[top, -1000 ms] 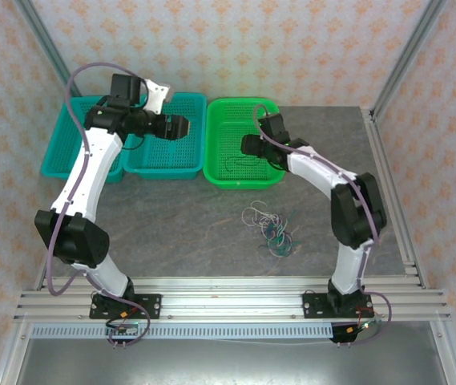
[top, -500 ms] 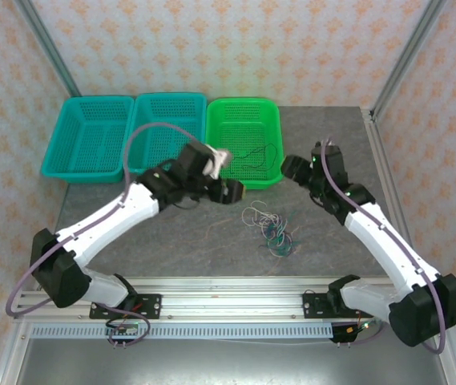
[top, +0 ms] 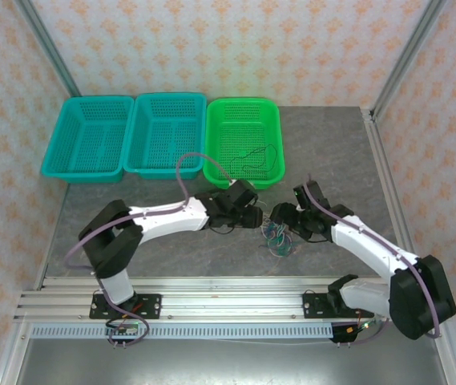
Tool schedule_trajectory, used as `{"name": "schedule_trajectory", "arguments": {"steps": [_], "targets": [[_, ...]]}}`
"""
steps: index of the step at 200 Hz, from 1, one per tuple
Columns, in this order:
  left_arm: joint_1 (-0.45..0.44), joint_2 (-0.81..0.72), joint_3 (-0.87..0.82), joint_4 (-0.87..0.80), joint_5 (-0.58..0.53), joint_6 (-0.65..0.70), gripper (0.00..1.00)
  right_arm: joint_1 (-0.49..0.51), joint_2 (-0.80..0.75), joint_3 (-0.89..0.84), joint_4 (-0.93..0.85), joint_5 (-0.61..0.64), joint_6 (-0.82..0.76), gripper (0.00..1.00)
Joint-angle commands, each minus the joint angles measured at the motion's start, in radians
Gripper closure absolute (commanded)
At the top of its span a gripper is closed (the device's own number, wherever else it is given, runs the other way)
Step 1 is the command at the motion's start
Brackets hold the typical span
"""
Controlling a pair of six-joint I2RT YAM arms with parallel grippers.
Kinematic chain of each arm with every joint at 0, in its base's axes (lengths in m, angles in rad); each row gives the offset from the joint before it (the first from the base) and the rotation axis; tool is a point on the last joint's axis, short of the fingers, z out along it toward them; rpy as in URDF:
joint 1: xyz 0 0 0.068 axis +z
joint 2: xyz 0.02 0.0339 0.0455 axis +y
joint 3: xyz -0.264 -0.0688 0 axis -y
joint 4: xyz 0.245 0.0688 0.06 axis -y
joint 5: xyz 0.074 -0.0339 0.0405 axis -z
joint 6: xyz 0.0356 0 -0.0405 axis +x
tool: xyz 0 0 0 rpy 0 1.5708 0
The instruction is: Untangle the cables
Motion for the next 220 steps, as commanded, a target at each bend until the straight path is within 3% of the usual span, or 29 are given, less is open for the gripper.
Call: {"name": "schedule_trajectory", "arguments": {"steps": [1,39,72,95,119,133,169,191,220], "targets": [[-0.006,0.047,0.053,0.039,-0.066,0.061,0.56,0.017,0.007,-0.002,0.032,-0.017,0.022,0.26],[-0.006,0.119,0.072,0.061,-0.012,0.078,0.7,0.025,0.014,-0.025,0.064,-0.003,0.057,0.3],[-0.006,0.166,0.062,0.098,0.031,0.073,0.75,0.028,0.045,-0.027,0.068,0.008,0.068,0.33],[-0.006,0.157,0.056,0.104,0.031,0.071,1.0,0.028,0.073,-0.039,0.083,0.021,0.074,0.38],[0.008,0.051,-0.003,0.174,0.046,0.047,1.0,0.028,0.102,-0.056,0.05,0.16,0.164,0.44],[0.018,-0.011,-0.021,0.173,0.054,0.049,1.0,0.026,0.106,-0.076,0.027,0.268,0.254,0.53],[0.085,-0.149,-0.057,0.103,0.092,0.05,1.0,-0.016,0.086,-0.133,0.042,0.367,0.334,0.81],[0.139,-0.227,-0.083,0.047,0.101,0.076,1.0,-0.075,0.017,-0.165,-0.03,0.433,0.429,0.93],[0.174,-0.3,-0.094,-0.061,0.051,0.148,1.0,-0.114,-0.171,-0.203,-0.14,0.566,0.517,1.0]]}}
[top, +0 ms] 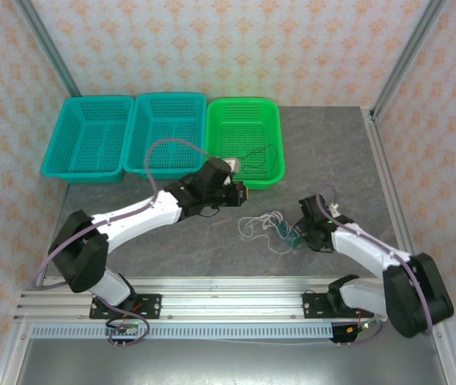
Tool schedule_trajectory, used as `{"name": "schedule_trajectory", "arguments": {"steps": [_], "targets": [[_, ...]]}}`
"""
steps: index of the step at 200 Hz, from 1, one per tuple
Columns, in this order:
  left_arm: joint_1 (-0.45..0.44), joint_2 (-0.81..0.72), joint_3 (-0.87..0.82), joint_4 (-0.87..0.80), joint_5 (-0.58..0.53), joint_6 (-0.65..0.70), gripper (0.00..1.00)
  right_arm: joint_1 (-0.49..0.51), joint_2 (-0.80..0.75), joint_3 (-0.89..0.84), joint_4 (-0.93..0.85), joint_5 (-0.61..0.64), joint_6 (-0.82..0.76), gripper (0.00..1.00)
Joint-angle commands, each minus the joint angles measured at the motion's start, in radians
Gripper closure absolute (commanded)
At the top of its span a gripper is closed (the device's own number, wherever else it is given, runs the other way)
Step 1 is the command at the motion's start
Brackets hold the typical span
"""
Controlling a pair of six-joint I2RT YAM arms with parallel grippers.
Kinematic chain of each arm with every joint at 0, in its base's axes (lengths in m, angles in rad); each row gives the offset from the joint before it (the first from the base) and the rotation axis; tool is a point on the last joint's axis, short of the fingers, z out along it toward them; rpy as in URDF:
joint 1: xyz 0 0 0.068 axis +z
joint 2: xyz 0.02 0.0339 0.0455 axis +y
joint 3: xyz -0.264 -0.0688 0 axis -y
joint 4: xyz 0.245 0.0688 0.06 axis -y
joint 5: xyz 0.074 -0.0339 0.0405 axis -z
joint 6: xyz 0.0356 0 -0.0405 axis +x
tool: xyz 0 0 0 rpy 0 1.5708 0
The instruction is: Untangle the cables
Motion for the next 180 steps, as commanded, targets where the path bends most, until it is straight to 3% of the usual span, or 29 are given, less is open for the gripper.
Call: {"name": "schedule_trajectory", "arguments": {"steps": [1,35,50,69,77,98,113,143,180], "targets": [[0.021,-0.054,-0.022,-0.129,-0.046,0.064,1.0,-0.025,-0.134,-0.033,-0.162,0.2,0.12,1.0],[0.063,-0.085,-0.088,-0.13,-0.004,0.053,1.0,-0.057,-0.321,-0.043,-0.242,0.305,0.102,0.97],[0.057,-0.071,-0.119,-0.069,0.066,0.039,1.0,-0.057,-0.376,-0.047,-0.137,0.272,-0.062,0.81],[0.043,-0.047,-0.13,-0.023,0.094,0.04,1.0,-0.046,-0.398,-0.03,0.064,0.051,-0.362,0.5],[0.037,-0.037,-0.129,-0.012,0.096,0.045,1.0,-0.028,-0.39,-0.004,0.09,-0.008,-0.465,0.44],[0.037,-0.01,-0.125,0.01,0.108,0.054,1.0,0.096,-0.334,0.061,0.132,-0.101,-0.694,0.37],[0.035,0.005,-0.118,0.015,0.113,0.057,1.0,0.24,-0.261,0.09,0.15,-0.061,-0.774,0.33],[0.035,-0.003,-0.116,0.002,0.096,0.067,1.0,0.381,-0.064,0.13,0.224,-0.065,-0.79,0.31],[0.037,-0.051,-0.129,-0.032,0.037,0.065,1.0,0.443,0.156,0.141,0.311,0.041,-0.716,0.24]]}}
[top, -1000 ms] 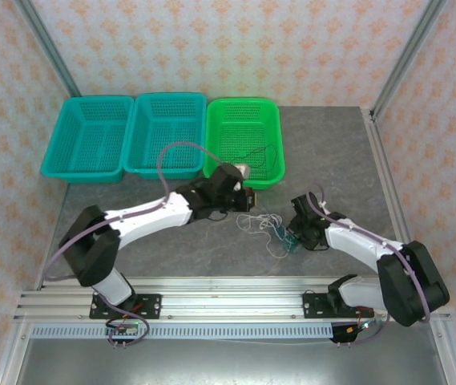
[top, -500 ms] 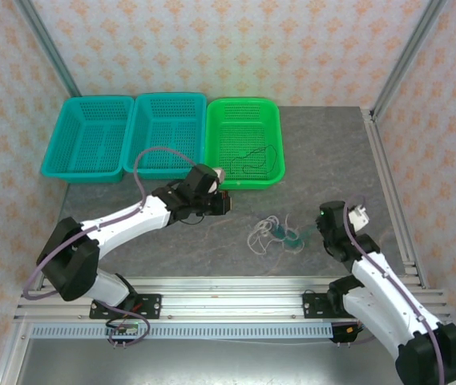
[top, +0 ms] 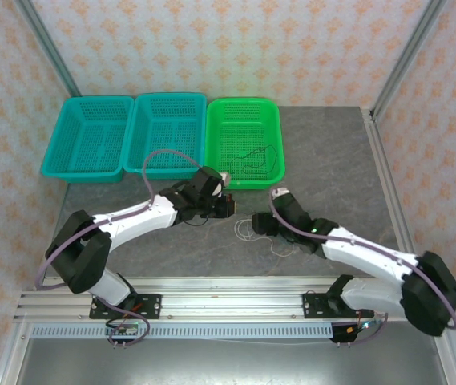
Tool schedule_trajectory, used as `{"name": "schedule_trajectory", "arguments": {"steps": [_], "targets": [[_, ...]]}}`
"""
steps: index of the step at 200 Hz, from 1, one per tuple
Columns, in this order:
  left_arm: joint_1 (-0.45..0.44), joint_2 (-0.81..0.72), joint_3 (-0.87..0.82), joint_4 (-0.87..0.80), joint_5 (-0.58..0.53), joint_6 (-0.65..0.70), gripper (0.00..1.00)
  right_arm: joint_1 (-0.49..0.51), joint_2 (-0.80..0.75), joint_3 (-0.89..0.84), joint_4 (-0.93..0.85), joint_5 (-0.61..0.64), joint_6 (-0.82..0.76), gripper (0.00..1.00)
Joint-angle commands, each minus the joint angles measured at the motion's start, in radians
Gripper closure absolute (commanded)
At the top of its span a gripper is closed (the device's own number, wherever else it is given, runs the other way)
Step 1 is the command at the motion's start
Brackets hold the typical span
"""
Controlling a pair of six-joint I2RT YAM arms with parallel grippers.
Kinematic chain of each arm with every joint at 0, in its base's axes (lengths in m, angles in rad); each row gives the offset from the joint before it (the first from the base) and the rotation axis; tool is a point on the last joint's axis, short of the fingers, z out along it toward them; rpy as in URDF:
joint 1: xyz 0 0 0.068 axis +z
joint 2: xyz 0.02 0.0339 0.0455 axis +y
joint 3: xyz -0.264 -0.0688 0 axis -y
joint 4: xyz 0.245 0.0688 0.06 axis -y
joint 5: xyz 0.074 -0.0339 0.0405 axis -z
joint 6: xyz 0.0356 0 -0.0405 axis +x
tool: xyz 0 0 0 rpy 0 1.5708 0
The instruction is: Untangle the cables
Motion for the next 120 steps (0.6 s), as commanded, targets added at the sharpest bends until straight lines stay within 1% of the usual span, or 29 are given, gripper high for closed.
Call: {"name": "schedule_trajectory", "arguments": {"steps": [1,11,18,26,38,48,67,82,93,110,120], "targets": [[-0.007,-0.056,-0.003,-0.014,-0.056,0.019,1.0,0.028,0.111,0.023,0.069,0.097,0.017,0.23],[-0.005,-0.074,-0.004,-0.029,-0.091,0.009,1.0,0.03,0.184,0.058,0.015,0.197,0.102,0.24],[-0.004,-0.084,-0.001,-0.045,-0.118,0.003,1.0,0.03,0.241,0.099,-0.073,0.273,0.163,0.27],[0.0,-0.091,0.003,-0.064,-0.141,0.001,1.0,0.03,0.305,0.15,-0.162,0.333,0.203,0.29],[0.005,-0.106,0.008,-0.088,-0.17,0.01,1.0,0.03,0.386,0.217,-0.258,0.389,0.232,0.39],[0.01,-0.12,0.011,-0.116,-0.212,0.019,1.0,0.03,0.436,0.253,-0.337,0.456,0.292,0.47],[0.033,-0.155,0.017,-0.196,-0.316,0.006,1.0,0.024,0.459,0.28,-0.426,0.553,0.402,0.57],[0.067,-0.196,-0.005,-0.238,-0.362,-0.019,1.0,0.001,0.427,0.254,-0.431,0.557,0.466,0.62],[0.099,-0.231,-0.032,-0.258,-0.378,-0.043,1.0,-0.038,0.392,0.222,-0.429,0.539,0.511,0.66],[0.149,-0.275,-0.083,-0.267,-0.36,-0.057,1.0,-0.127,0.324,0.149,-0.398,0.468,0.562,0.72],[0.165,-0.291,-0.108,-0.27,-0.349,-0.053,1.0,-0.187,0.27,0.094,-0.36,0.401,0.576,0.75]]}}
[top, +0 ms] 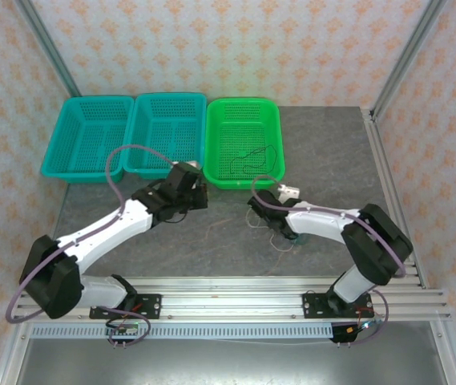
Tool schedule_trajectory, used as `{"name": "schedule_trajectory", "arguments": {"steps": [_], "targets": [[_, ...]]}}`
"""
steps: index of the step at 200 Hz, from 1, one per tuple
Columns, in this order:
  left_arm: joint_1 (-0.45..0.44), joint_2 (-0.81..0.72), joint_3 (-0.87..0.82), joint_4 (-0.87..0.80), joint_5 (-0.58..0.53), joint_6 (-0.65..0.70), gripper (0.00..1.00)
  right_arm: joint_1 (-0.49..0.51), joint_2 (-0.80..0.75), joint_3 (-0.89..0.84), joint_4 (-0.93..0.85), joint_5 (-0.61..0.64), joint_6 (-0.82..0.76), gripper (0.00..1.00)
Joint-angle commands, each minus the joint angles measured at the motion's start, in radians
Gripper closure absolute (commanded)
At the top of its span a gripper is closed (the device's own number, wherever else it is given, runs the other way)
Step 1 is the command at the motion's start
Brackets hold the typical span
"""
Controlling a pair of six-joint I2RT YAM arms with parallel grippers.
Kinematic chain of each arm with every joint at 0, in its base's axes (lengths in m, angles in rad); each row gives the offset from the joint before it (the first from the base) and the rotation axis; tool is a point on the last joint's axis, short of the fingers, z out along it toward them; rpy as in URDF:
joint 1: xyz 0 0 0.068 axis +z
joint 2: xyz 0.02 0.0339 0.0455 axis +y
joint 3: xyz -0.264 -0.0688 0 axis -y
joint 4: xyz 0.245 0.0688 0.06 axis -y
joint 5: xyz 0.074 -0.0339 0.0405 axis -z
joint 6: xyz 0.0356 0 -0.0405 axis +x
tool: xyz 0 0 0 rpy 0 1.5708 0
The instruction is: Untangle the cables
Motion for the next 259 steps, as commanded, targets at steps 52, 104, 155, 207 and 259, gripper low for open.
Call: {"name": "schedule_trajectory", "arguments": {"steps": [52,104,155,207,259], "targets": [[0.065,-0.082,-0.122,-0.12,-0.082,-0.038,1.0,-0.35,-0.401,-0.232,-0.017,-0.126,0.176,0.77],[0.187,-0.135,-0.177,-0.15,-0.032,-0.078,1.0,-0.686,-0.615,-0.304,-0.047,-0.259,0.158,0.71],[0.266,-0.185,-0.259,-0.138,0.039,-0.084,1.0,-0.797,-0.572,-0.321,0.019,-0.378,0.087,0.67],[0.266,-0.228,-0.271,-0.009,0.205,-0.049,1.0,-0.783,-0.56,-0.321,0.17,-0.617,-0.003,0.74],[0.118,-0.308,-0.034,0.024,0.354,0.156,1.0,-0.621,-0.575,-0.284,0.26,-0.71,-0.107,0.35]]}}
